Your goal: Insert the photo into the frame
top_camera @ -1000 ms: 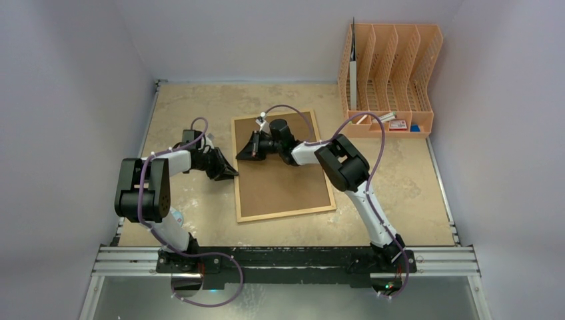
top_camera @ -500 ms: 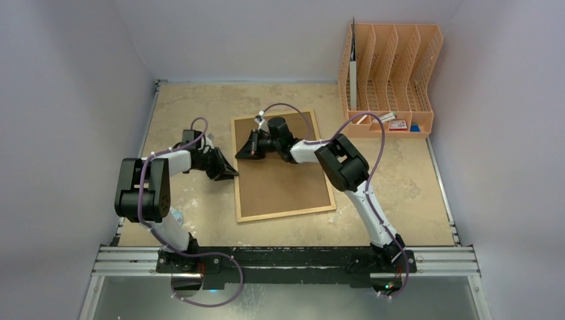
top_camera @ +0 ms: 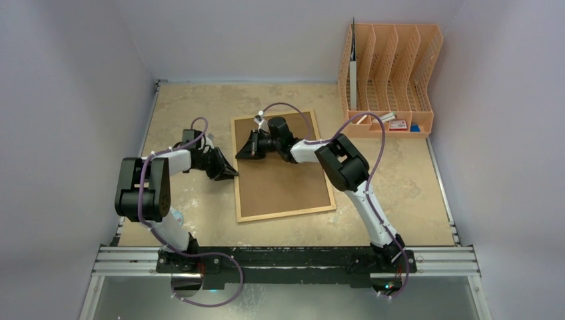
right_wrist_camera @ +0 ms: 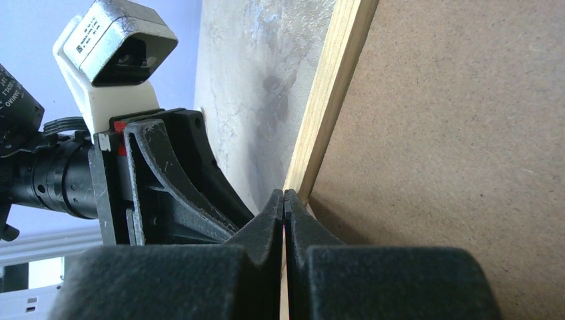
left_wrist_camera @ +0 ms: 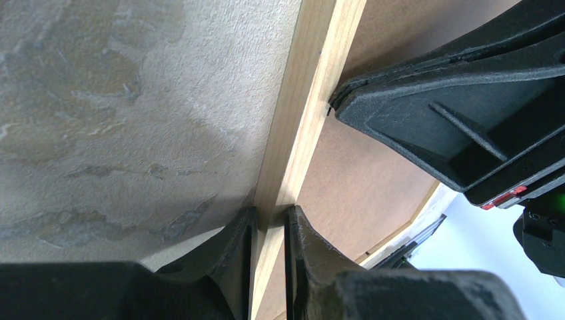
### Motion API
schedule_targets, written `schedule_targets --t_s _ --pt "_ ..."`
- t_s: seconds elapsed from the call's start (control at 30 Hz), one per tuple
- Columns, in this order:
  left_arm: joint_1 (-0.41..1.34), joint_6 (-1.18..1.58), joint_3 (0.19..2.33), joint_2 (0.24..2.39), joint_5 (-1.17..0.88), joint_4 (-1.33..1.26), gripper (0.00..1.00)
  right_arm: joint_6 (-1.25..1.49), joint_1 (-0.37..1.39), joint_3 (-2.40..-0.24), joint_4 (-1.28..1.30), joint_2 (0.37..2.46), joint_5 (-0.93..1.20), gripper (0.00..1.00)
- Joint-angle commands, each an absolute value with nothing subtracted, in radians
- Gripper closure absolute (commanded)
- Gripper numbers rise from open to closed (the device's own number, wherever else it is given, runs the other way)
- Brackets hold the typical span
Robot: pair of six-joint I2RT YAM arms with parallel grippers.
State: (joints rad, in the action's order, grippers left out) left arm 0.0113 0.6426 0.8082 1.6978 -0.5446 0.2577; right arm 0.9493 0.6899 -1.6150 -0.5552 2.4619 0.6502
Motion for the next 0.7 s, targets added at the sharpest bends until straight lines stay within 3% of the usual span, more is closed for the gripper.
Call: schedule_targets --t_s 0.0,0.67 --pt "0.025 0.612 0.78 1.788 -0.326 0.246 0.85 0.893 0.691 -1.582 -0.422 2.473 0.651 1.0" --pt "0.024 0.609 0.788 1.798 -0.307 0.264 0.86 0.787 0.688 -1.599 -0.262 2.468 0.583 1.0"
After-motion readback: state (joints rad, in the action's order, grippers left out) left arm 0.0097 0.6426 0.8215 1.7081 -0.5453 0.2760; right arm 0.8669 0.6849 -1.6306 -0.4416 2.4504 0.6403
